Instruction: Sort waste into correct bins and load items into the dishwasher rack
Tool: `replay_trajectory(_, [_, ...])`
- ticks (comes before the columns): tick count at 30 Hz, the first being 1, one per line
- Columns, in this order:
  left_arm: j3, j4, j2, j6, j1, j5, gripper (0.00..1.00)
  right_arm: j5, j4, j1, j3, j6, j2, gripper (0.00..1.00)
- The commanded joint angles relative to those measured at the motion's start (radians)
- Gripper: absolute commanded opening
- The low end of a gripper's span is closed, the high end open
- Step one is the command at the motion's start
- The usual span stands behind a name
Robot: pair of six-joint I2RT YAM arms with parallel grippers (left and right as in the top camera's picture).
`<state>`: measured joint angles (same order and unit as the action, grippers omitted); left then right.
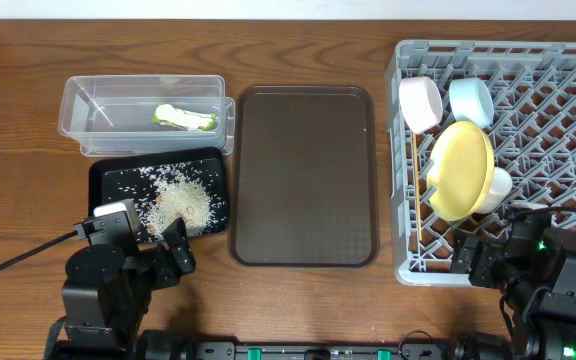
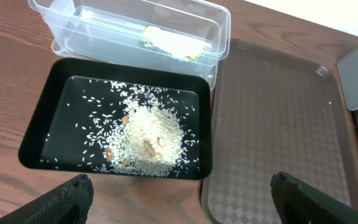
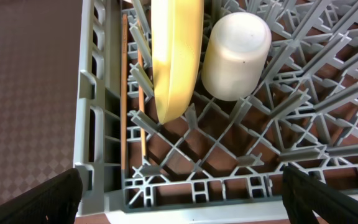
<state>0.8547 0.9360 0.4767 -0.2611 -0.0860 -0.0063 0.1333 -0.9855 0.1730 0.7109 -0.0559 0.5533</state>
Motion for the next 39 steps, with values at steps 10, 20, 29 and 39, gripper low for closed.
replay_trajectory(10, [-0.008,0.002,0.0,0.005,0.0,-0.005,0.94,-0.032,0.224,-0.101,-0.167,0.035,-0.273,0.99])
replay_trajectory(20, [-0.008,0.002,0.0,0.005,0.0,-0.005,0.94,-0.002,0.74,-0.154,-0.502,0.035,-0.502,0.99])
replay_trajectory(29, [-0.008,0.002,0.0,0.005,0.0,-0.005,0.95,-0.002,0.997,-0.155,-0.693,0.035,-0.549,0.99])
replay_trajectory(39, [-0.008,0.002,0.0,0.005,0.0,-0.005,0.95,-0.002,0.922,-0.154,-0.705,0.035,-0.545,0.99])
